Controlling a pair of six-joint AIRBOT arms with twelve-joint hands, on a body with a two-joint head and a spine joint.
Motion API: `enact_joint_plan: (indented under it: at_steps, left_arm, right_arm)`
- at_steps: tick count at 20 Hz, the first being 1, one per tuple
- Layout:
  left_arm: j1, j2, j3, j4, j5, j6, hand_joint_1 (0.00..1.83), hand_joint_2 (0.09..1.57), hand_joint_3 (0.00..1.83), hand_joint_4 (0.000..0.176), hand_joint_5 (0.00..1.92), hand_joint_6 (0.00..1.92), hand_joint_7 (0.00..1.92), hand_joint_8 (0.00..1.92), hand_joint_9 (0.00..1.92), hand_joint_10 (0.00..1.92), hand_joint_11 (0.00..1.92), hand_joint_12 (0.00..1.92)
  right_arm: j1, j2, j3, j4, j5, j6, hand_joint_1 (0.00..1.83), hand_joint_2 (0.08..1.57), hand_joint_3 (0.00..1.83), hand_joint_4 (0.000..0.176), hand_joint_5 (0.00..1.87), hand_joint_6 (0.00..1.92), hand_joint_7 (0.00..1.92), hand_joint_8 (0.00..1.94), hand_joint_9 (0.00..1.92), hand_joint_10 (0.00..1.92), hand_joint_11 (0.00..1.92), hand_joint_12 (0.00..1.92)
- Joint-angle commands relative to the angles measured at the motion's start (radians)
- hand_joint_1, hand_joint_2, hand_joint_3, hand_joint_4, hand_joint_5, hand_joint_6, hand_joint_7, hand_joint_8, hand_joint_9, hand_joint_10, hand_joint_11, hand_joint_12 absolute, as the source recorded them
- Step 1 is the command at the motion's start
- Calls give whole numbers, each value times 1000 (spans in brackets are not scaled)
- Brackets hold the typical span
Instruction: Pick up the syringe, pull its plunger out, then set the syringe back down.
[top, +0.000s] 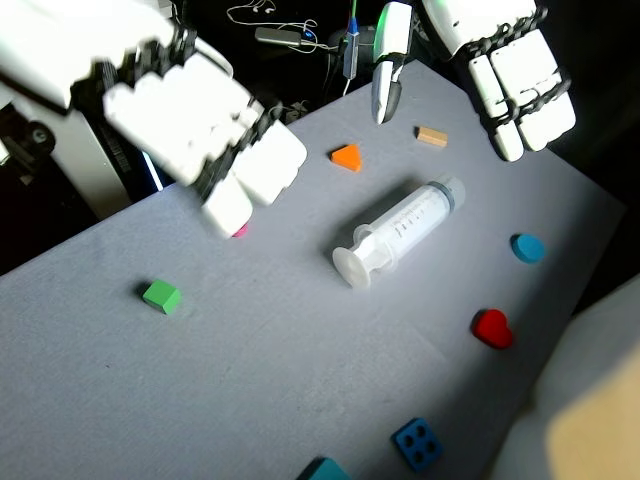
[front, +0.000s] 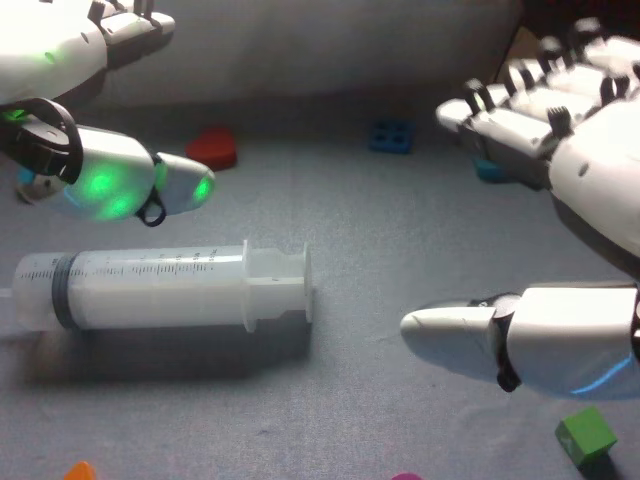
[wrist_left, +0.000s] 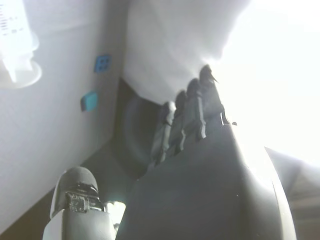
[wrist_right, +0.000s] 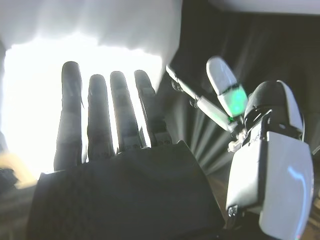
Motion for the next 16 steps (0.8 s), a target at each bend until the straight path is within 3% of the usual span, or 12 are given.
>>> enact_joint_plan:
  at_steps: [1,4,8,12,16]
  left_arm:
    - [2,5,-2,73,8,4,287,1090,0,0,44,0,4,0,0,0,0,174]
    - [32,3,3,73,14,-23,401,1070,0,0,42,0,0,0,0,0,0,173]
    - [90,-17,6,73,45,-81,634,1036,0,0,9,0,0,0,0,0,0,16]
    - [147,-84,27,73,71,-104,820,1015,0,0,1,0,0,0,0,0,0,0]
    - [175,-164,48,73,149,-157,897,1065,16,0,0,0,0,0,0,0,0,0]
  right_arm:
    - [15,-4,-6,-101,62,6,52,926,4,0,154,4,203,11,146,13,0,648]
    - [33,-13,-9,-109,97,-6,71,921,1,0,152,2,193,4,134,5,0,638]
    - [68,-21,-6,-109,110,-34,179,907,0,0,144,5,188,4,126,1,0,545]
    - [70,-23,-4,-109,98,-24,337,862,0,0,122,0,168,0,112,0,0,504]
    - [78,-20,14,-118,20,6,374,859,0,0,89,0,142,2,93,1,0,453]
